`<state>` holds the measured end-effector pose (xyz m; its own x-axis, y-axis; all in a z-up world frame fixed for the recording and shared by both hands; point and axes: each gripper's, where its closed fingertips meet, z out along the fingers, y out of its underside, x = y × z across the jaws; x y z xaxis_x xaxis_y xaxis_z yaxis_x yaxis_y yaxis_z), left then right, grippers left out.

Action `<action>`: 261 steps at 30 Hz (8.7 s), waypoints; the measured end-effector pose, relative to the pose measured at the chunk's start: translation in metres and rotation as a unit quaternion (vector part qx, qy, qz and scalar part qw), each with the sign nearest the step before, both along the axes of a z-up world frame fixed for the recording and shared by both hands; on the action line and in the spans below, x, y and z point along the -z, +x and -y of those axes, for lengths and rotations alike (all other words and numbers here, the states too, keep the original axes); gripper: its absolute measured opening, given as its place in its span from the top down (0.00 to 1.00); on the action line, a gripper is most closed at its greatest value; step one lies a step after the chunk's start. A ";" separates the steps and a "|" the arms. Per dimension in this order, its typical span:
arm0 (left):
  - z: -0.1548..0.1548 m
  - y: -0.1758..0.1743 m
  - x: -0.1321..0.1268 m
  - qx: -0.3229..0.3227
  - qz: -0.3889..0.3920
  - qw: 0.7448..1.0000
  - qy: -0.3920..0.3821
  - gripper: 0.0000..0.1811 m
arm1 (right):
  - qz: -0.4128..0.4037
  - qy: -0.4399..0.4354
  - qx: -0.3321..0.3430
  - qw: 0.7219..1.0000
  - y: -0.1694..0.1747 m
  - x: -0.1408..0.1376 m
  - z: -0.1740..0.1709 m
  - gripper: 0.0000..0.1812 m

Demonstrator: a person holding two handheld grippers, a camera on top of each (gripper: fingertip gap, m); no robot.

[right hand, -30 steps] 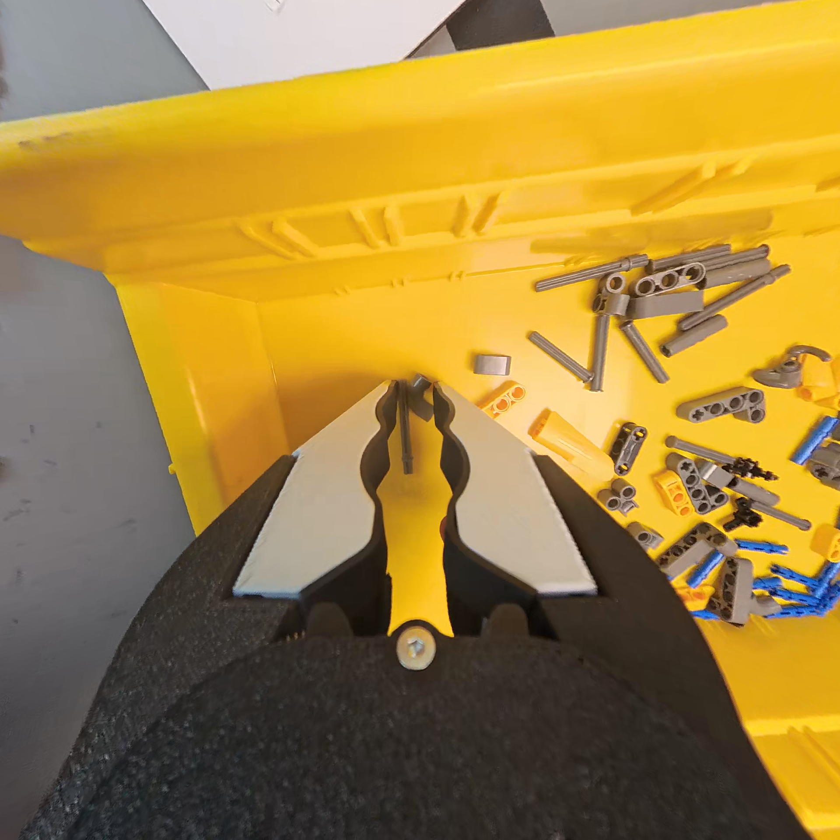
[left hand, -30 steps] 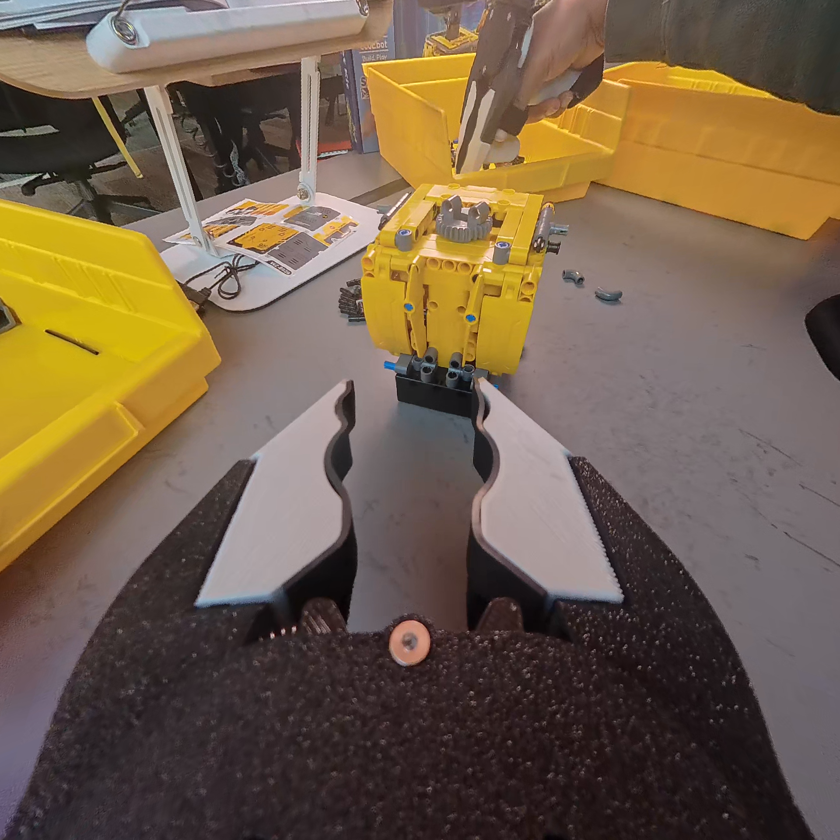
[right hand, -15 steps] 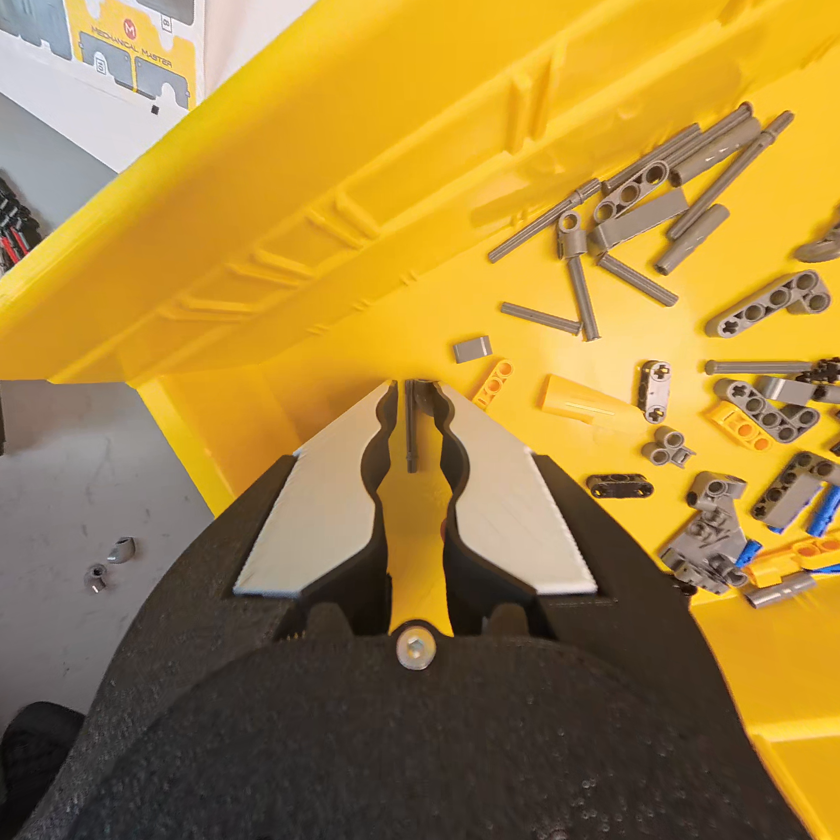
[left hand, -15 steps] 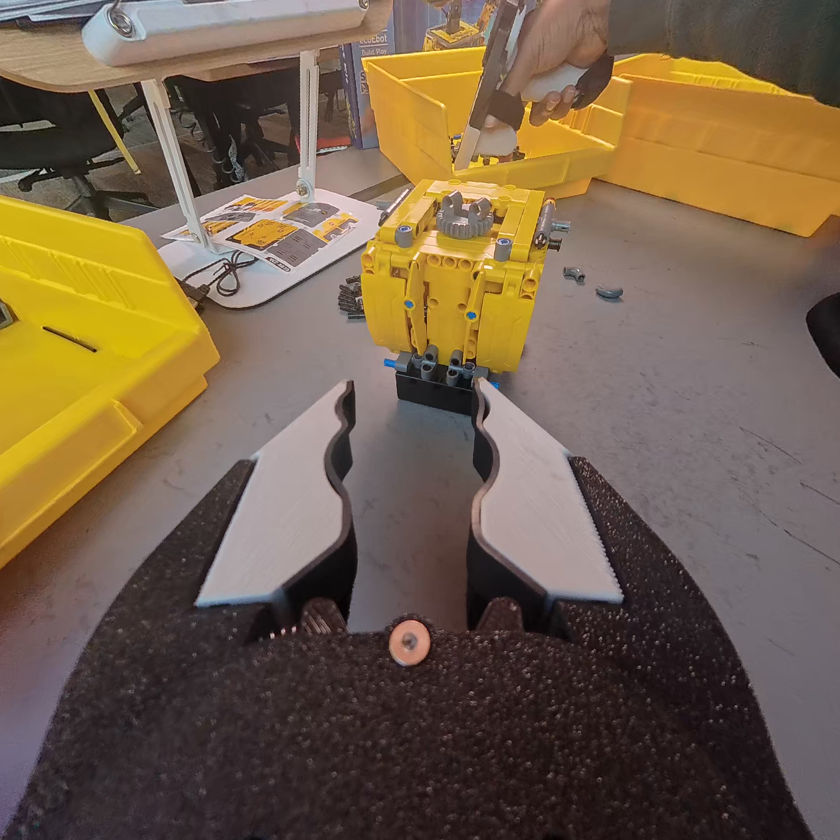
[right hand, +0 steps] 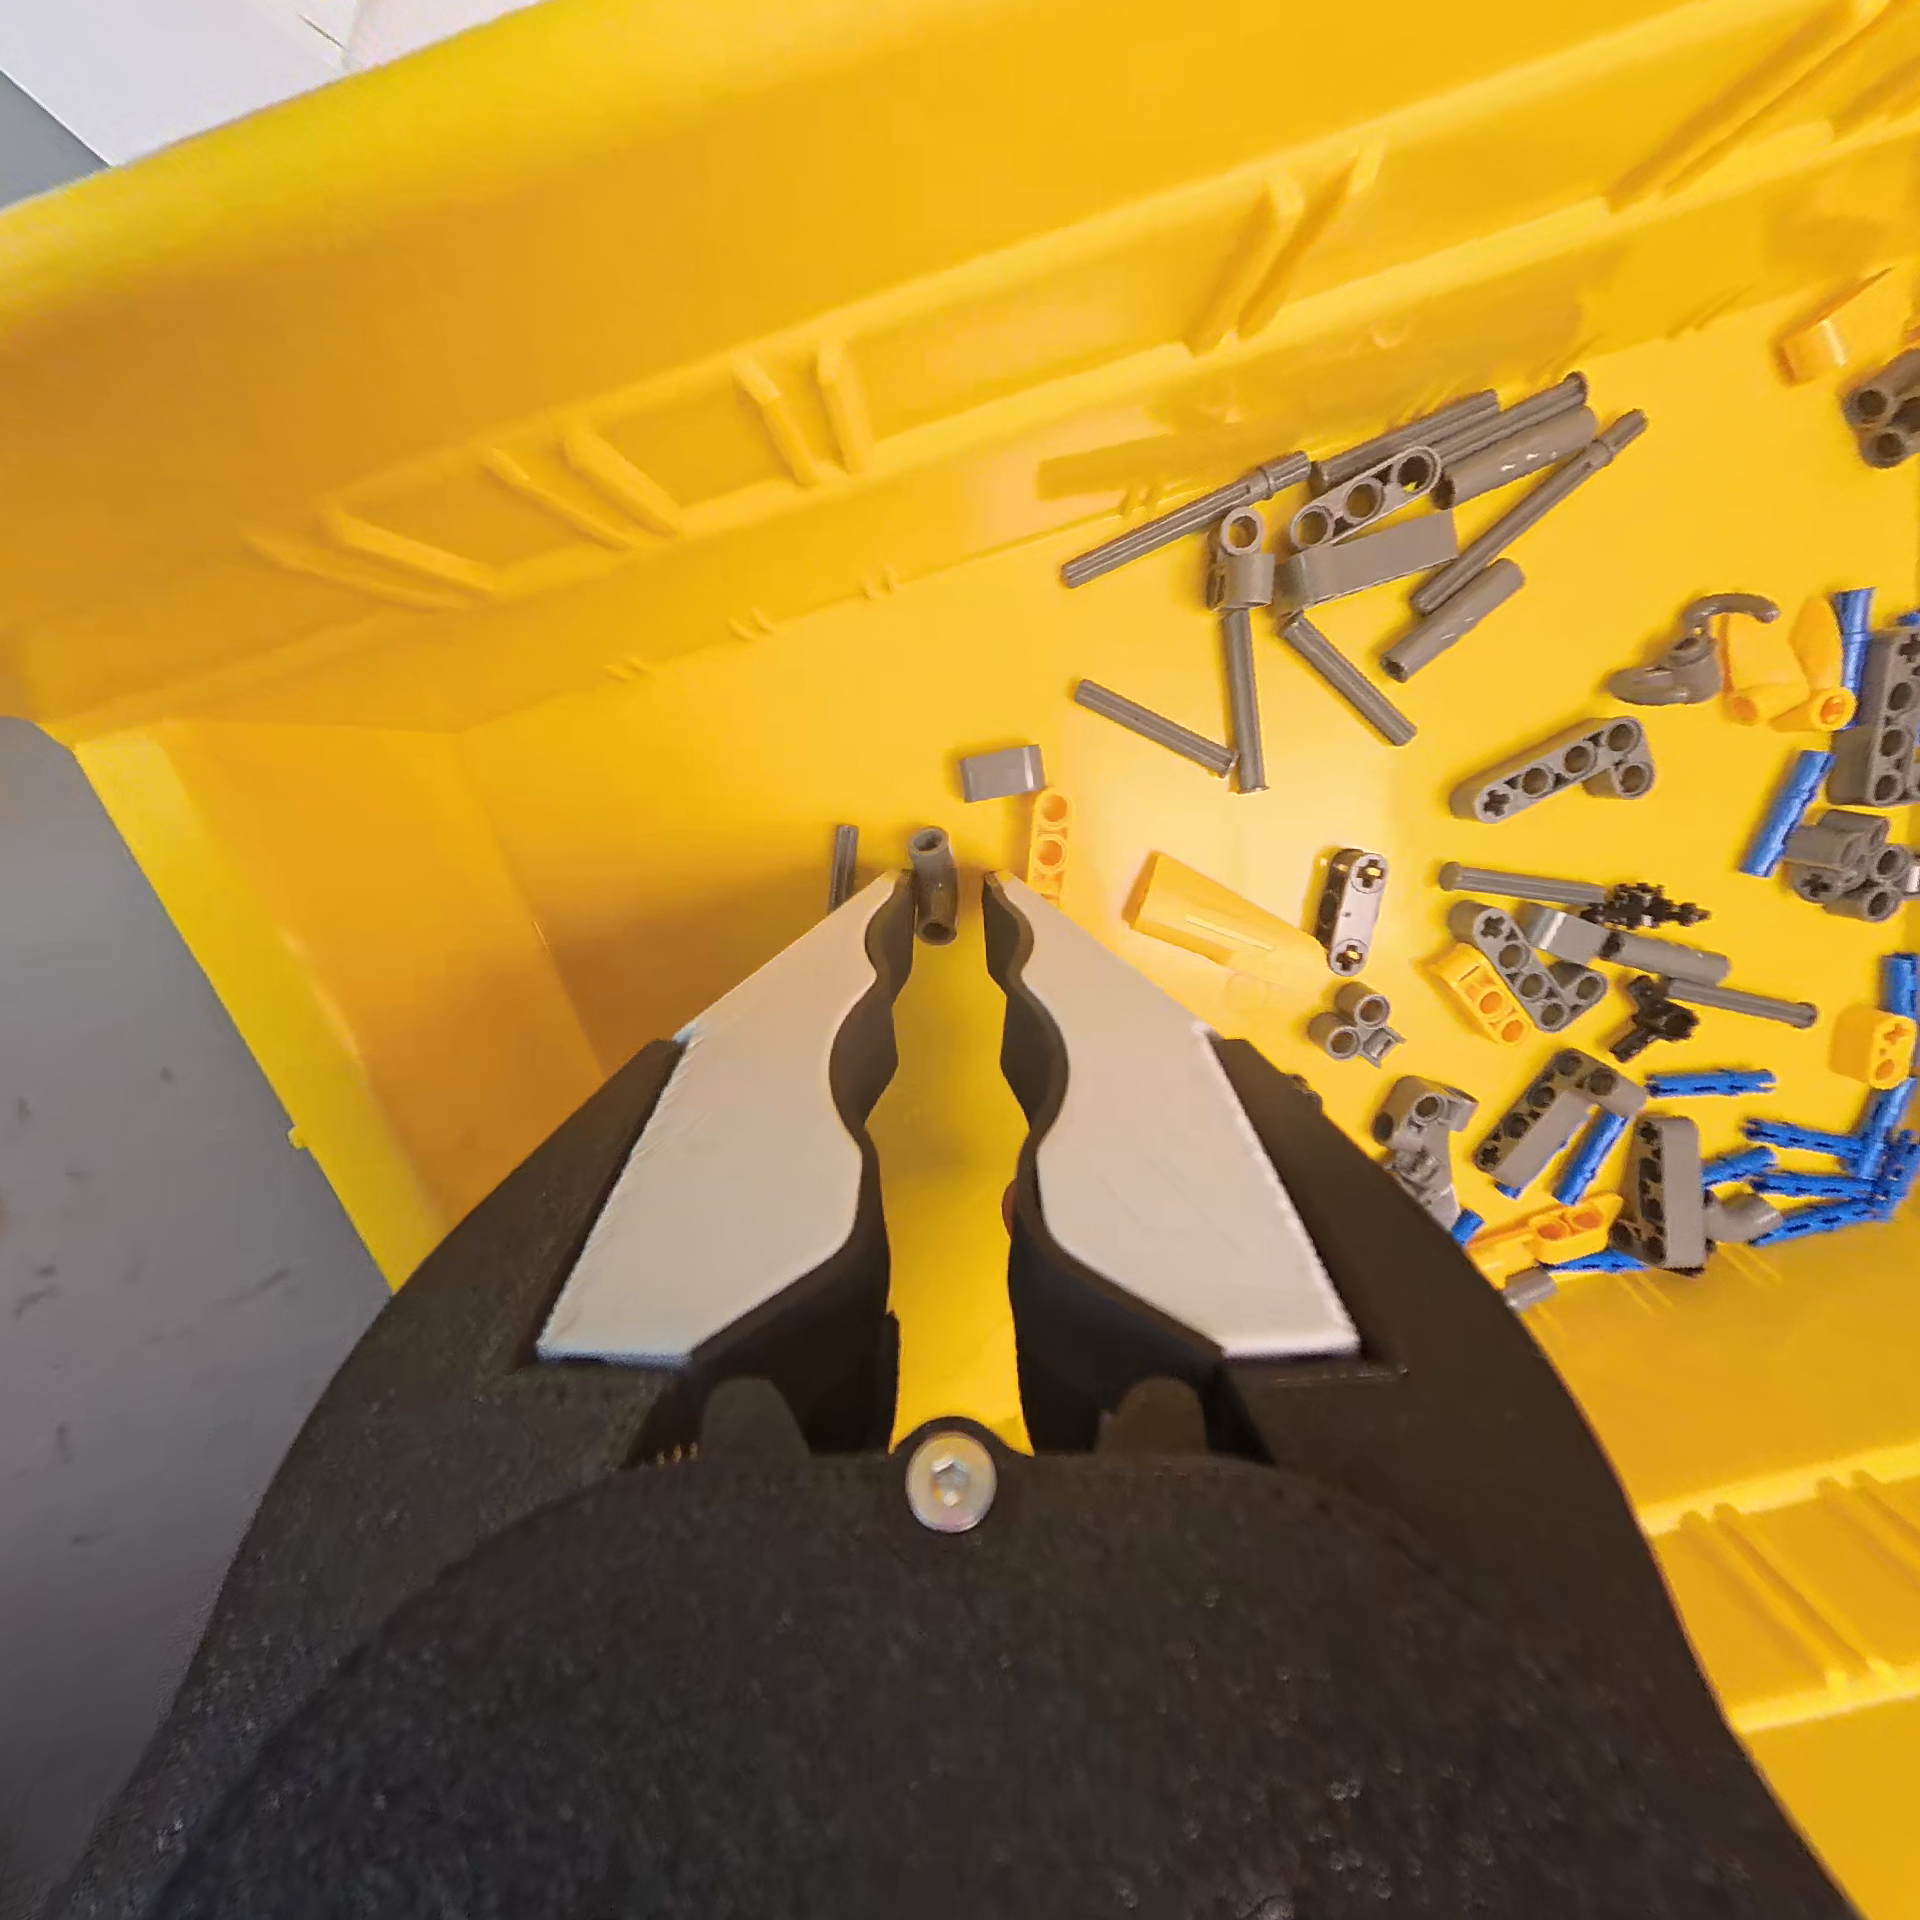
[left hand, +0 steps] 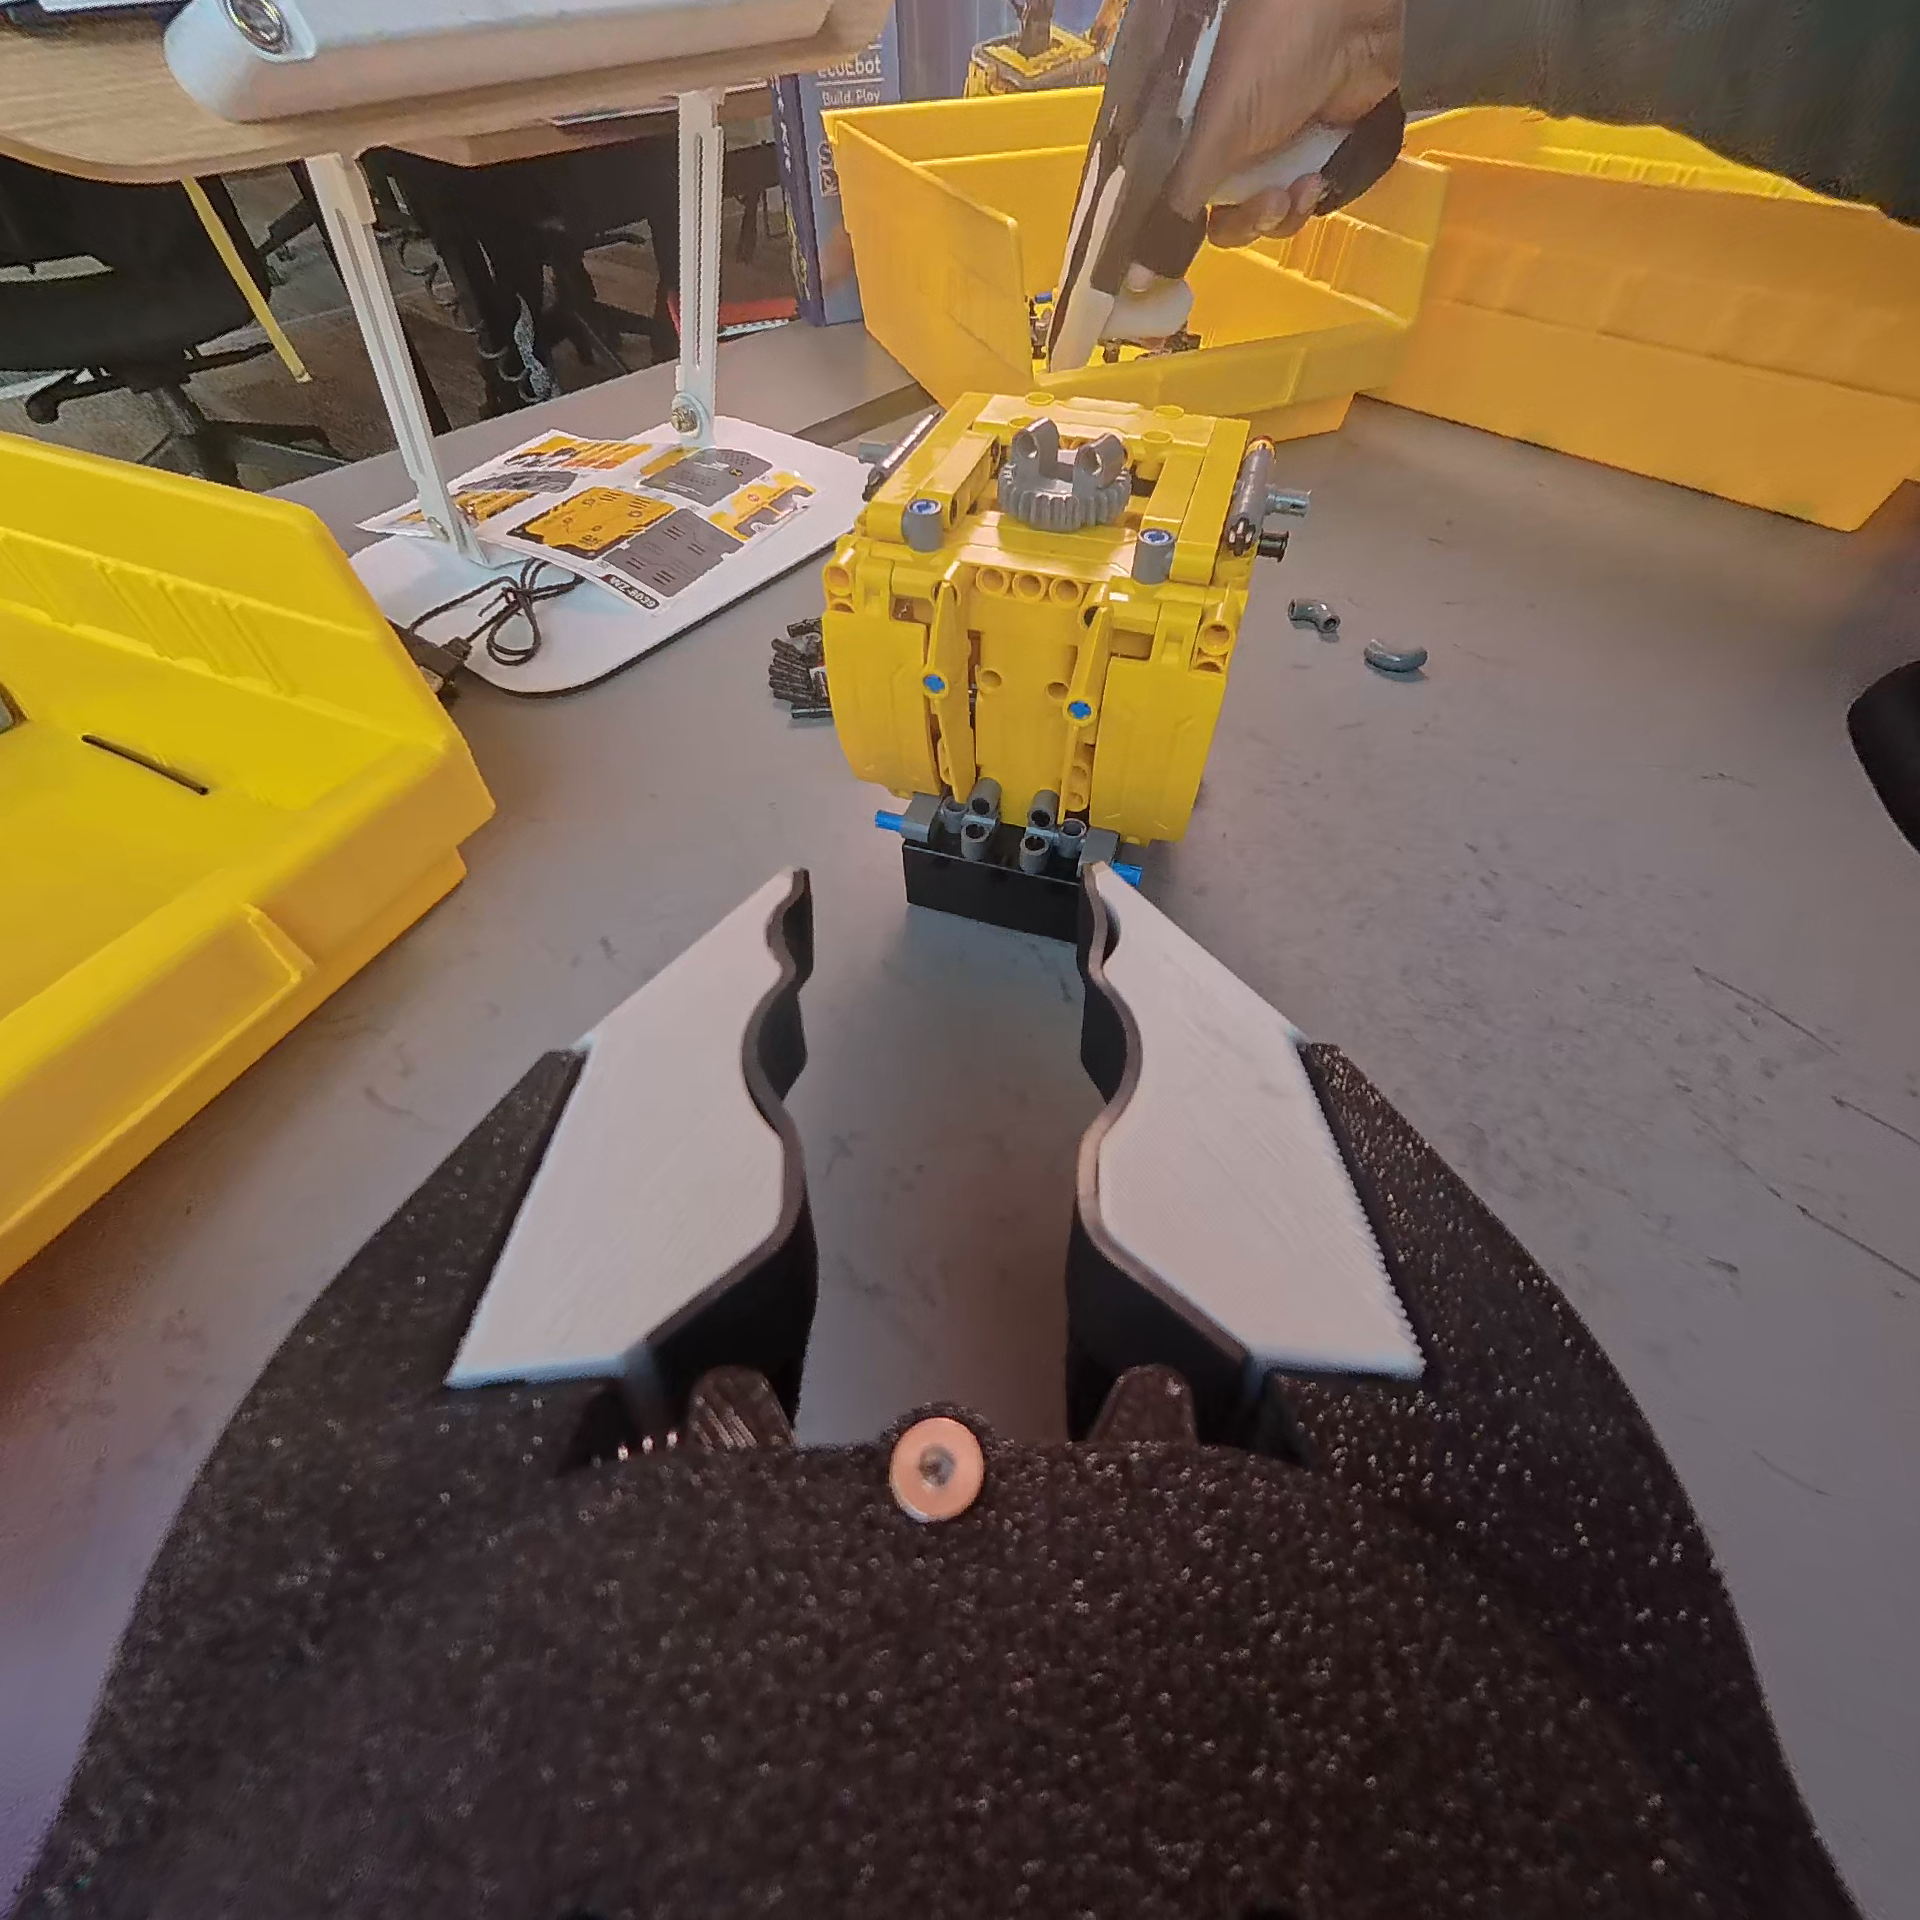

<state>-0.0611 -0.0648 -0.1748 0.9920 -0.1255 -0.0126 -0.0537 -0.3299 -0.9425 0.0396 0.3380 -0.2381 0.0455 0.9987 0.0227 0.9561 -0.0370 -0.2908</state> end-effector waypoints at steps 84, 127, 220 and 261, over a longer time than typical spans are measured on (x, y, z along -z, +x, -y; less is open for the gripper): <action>-0.001 -0.003 0.003 0.001 0.019 1.000 -0.008 0.73 | -0.032 -0.023 0.089 0.995 -0.034 -0.020 -0.074 0.98; -0.002 -0.004 0.005 0.002 0.024 1.000 -0.015 0.73 | 0.084 0.222 0.106 0.966 0.052 -0.052 -0.154 0.95; -0.002 -0.006 0.008 0.009 0.057 0.998 -0.026 0.75 | 0.372 0.130 -0.089 0.915 0.081 0.000 -0.170 0.96; 0.005 0.010 -0.014 0.009 -0.038 0.999 0.014 0.73 | -0.095 0.071 -0.201 0.972 0.080 0.003 0.239 0.95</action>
<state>-0.0507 -0.0696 -0.1608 0.9856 -0.1425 -0.0914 -0.1313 -0.3025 -0.9441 0.1199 0.0985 -0.2413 -0.3303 0.9245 0.1904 0.8133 0.3811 -0.4396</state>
